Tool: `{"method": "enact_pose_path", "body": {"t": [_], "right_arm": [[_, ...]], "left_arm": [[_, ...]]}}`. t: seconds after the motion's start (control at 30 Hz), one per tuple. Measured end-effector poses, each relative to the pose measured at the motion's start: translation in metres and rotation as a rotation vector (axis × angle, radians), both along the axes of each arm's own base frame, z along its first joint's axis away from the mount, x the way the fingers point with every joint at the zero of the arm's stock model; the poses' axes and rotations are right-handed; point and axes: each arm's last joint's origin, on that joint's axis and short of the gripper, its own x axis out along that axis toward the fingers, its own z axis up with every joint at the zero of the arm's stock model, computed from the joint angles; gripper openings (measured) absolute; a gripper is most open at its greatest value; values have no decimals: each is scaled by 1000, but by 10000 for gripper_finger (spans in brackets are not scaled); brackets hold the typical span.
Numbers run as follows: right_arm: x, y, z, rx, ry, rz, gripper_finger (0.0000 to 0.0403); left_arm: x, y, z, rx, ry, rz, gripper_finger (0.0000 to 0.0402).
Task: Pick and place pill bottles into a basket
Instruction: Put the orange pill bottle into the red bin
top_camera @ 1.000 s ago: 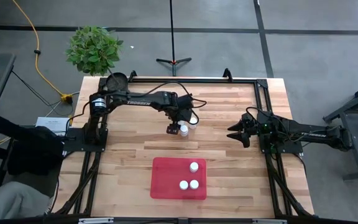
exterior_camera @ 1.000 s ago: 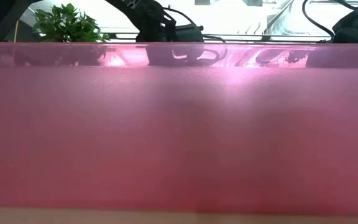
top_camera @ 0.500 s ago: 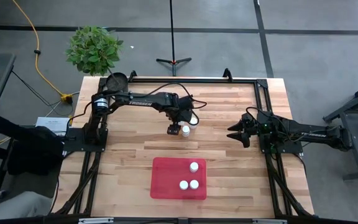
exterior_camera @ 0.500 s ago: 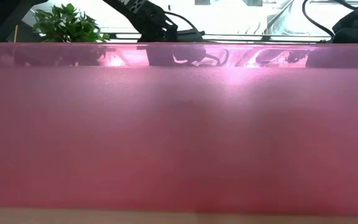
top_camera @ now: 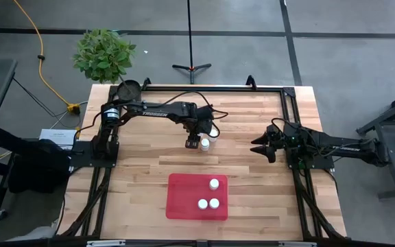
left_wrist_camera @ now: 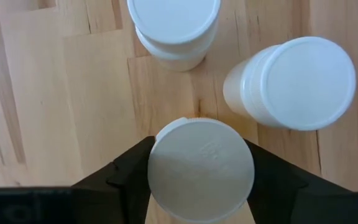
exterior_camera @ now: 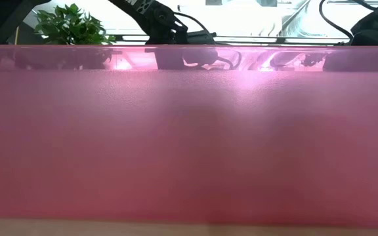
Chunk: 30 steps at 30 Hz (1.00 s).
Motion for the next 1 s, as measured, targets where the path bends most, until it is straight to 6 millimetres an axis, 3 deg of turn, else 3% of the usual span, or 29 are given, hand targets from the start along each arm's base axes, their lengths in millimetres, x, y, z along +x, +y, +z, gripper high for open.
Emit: {"method": "enact_pose_path", "body": {"t": [0.17,0.33,0.73,1.0], "right_arm": [[0,0,0,0,0,0,226],[0,0,0,0,0,0,226],[0,0,0,0,0,1,226],[0,0,0,0,0,1,226]], "left_arm": [[0,0,1,-4,5,9,266],[4,1,11,0,-17,22,240],[0,0,41,-21,70,30,253],[-2,-1,61,-71,95,47,239]]}}
